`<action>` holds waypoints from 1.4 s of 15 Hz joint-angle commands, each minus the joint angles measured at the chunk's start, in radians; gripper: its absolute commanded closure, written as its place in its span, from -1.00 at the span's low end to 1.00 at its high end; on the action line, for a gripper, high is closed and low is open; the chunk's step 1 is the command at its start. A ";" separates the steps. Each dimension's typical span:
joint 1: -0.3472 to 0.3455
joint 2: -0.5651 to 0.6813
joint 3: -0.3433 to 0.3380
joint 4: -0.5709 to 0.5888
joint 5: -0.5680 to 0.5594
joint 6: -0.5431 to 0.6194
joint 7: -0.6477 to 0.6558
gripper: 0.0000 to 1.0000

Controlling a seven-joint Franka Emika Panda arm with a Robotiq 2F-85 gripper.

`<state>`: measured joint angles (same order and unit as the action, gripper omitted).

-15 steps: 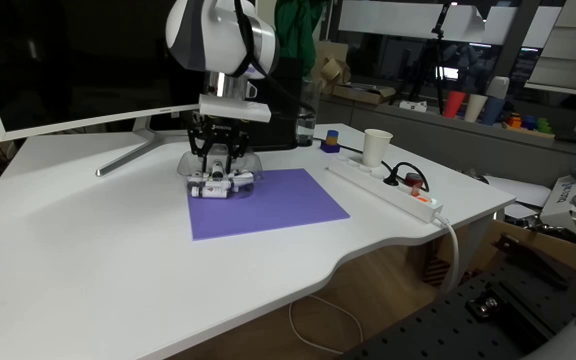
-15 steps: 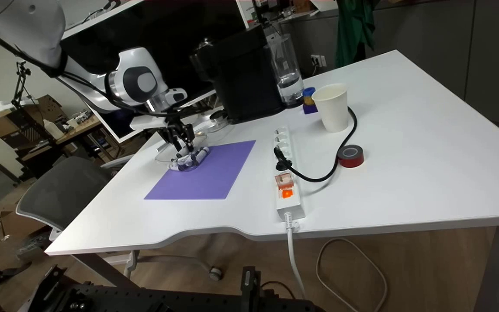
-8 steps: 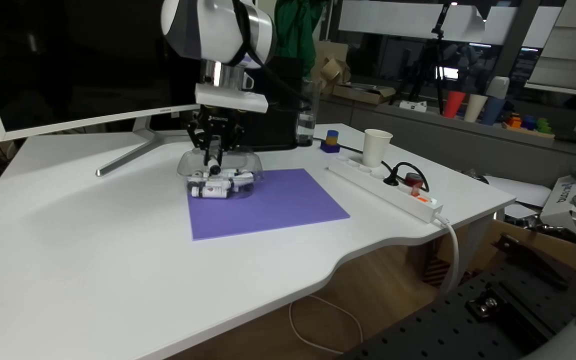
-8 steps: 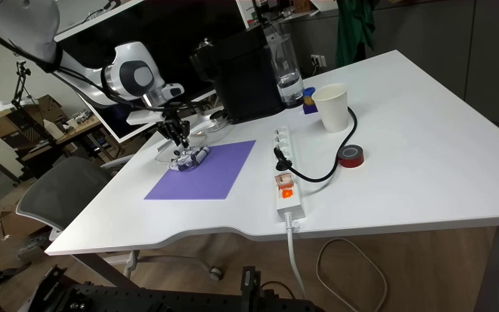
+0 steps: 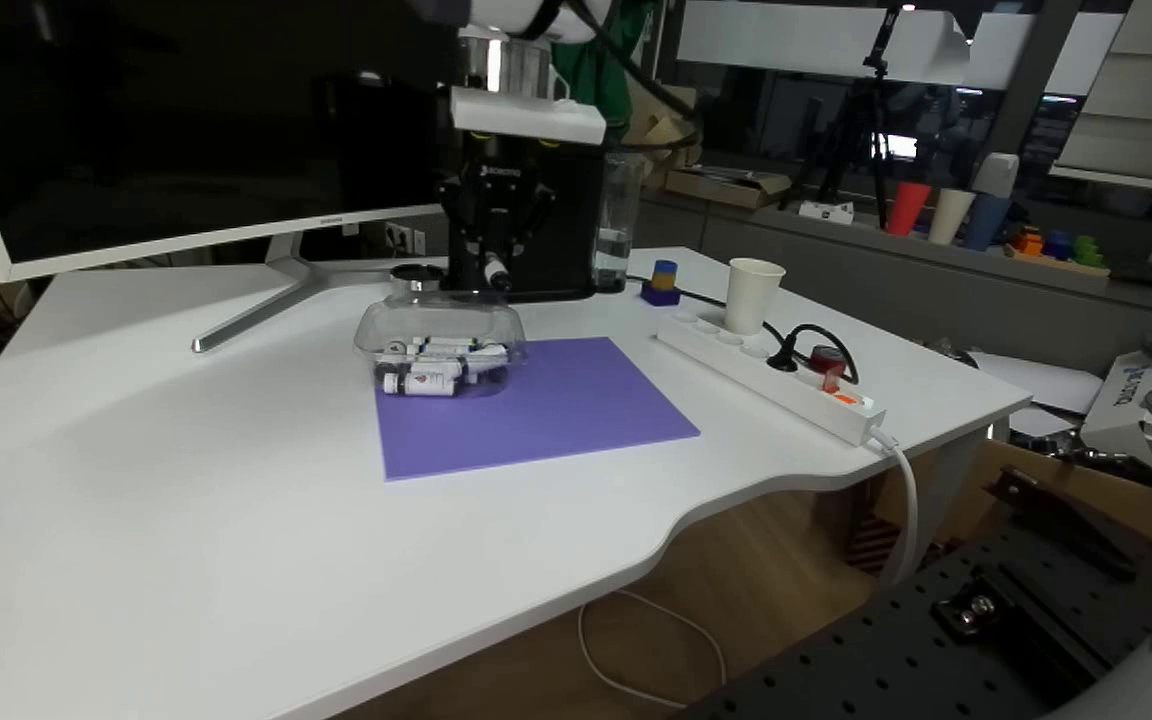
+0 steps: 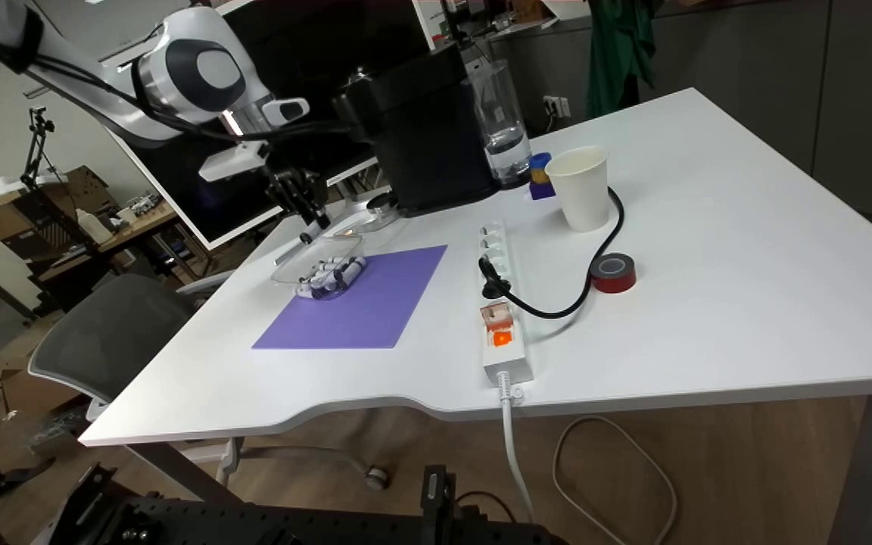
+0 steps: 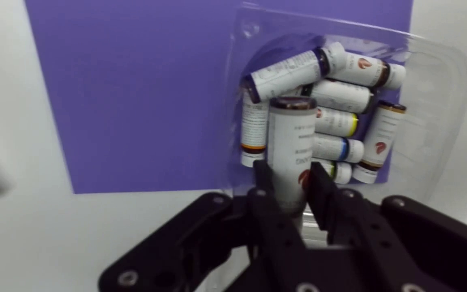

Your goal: Remove one bottle from the clear container

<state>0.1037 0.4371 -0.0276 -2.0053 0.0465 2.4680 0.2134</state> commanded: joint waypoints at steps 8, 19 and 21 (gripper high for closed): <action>-0.061 -0.044 -0.104 -0.247 -0.079 0.150 0.081 0.87; -0.093 -0.005 -0.084 -0.267 0.055 0.206 0.064 -0.72; -0.075 -0.032 -0.105 -0.280 0.044 0.214 0.097 -0.97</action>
<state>0.0232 0.4563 -0.1204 -2.2558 0.0908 2.6840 0.2654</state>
